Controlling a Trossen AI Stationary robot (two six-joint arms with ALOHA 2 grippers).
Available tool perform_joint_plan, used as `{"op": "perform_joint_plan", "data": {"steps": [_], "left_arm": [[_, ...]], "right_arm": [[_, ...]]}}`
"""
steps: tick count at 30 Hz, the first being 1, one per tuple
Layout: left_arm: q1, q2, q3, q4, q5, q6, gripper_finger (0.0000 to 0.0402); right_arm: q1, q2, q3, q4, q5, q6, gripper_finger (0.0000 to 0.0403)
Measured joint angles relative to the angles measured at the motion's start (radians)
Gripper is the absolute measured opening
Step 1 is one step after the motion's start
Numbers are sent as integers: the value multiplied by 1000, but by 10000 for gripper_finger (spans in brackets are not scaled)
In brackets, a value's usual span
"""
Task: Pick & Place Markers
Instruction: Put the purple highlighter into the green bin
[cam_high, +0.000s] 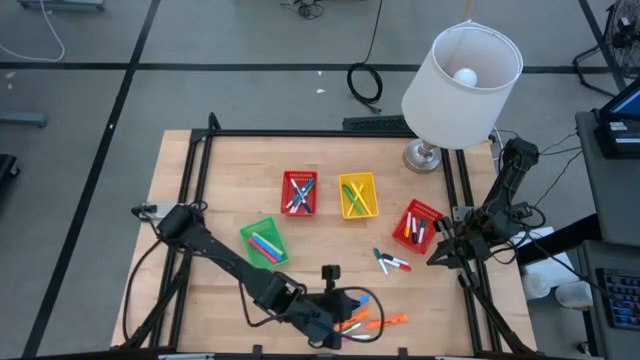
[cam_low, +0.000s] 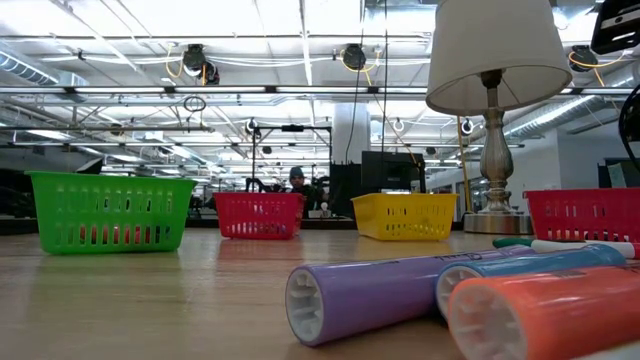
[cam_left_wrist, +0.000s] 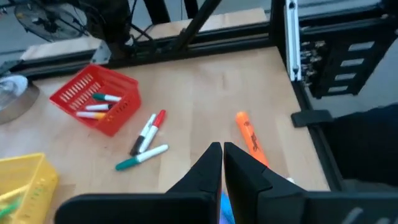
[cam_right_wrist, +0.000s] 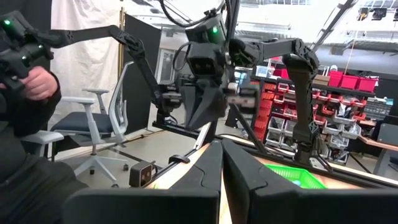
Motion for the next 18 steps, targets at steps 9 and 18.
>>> {"op": "perform_joint_plan", "data": {"steps": [9,18], "left_arm": [[36,140,0,17,197,-193,26],[-2,165,0,-210,243,-371,31]], "right_arm": [[0,4,0,-20,0,30,0],[0,4,0,-30,0,28,0]]}}
